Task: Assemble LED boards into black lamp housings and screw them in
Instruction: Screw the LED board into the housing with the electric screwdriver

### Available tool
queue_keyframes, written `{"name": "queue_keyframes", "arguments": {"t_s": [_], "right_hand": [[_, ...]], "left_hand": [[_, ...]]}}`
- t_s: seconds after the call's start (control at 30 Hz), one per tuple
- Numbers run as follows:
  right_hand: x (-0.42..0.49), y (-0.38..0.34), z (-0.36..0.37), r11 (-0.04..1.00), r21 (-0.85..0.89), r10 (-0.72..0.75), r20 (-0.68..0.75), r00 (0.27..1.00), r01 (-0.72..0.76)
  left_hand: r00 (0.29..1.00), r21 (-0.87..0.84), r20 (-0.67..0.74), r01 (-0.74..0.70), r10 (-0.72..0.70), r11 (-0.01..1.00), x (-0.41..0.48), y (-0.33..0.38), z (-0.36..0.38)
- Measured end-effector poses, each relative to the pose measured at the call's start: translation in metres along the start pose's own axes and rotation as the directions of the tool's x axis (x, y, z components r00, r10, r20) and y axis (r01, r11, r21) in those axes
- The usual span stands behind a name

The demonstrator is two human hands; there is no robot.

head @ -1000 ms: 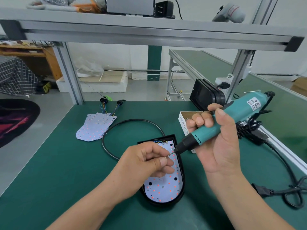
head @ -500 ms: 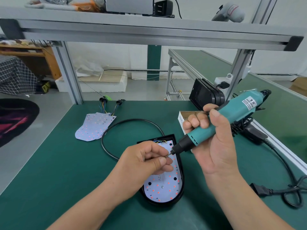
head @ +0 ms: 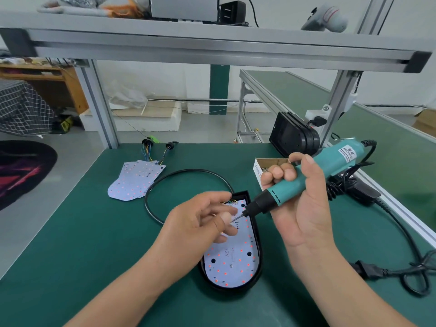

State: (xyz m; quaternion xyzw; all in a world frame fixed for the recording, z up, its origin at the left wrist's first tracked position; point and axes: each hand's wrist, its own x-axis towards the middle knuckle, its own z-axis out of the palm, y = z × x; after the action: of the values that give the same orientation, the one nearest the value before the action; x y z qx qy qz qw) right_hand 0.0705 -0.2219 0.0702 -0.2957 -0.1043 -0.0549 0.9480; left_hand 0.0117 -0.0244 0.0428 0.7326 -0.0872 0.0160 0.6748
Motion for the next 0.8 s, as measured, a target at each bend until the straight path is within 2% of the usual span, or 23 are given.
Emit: {"name": "queue_keyframes", "arguments": {"t_s": [0.07,0.1,0.17,0.23,0.33,0.43,0.8], "right_hand": [[0.001,-0.002,-0.001,1.0,0.01,-0.01,-0.023,1.0,0.01],[0.002,-0.003,-0.001,1.0,0.015,-0.016,-0.034,0.999,0.016],[0.004,-0.005,-0.002,0.999,0.014,-0.028,-0.054,0.998,0.029],[0.006,-0.006,-0.003,0.999,0.007,-0.039,-0.066,0.997,0.039],[0.007,-0.006,-0.004,0.999,-0.006,-0.038,-0.076,0.996,0.038],[0.009,-0.005,-0.005,0.999,-0.032,-0.043,-0.075,0.996,0.041],[0.013,0.009,-0.006,0.986,-0.163,-0.054,-0.036,0.998,0.047]], "left_hand": [[0.981,0.217,-0.188,-0.014,0.056,0.976,0.006,0.002,-0.012],[0.963,0.37,-0.259,0.028,0.074,0.929,0.009,0.004,-0.02],[0.962,0.615,-0.275,0.177,-0.001,0.769,0.014,0.009,-0.036],[0.968,0.729,-0.204,0.251,-0.148,0.637,0.014,0.012,-0.039],[0.968,0.783,-0.106,0.222,-0.227,0.581,0.007,0.012,-0.026],[0.965,0.803,-0.088,0.216,-0.247,0.556,0.003,0.009,-0.017],[0.972,0.715,-0.118,0.224,-0.203,0.662,-0.005,0.004,0.009]]}}
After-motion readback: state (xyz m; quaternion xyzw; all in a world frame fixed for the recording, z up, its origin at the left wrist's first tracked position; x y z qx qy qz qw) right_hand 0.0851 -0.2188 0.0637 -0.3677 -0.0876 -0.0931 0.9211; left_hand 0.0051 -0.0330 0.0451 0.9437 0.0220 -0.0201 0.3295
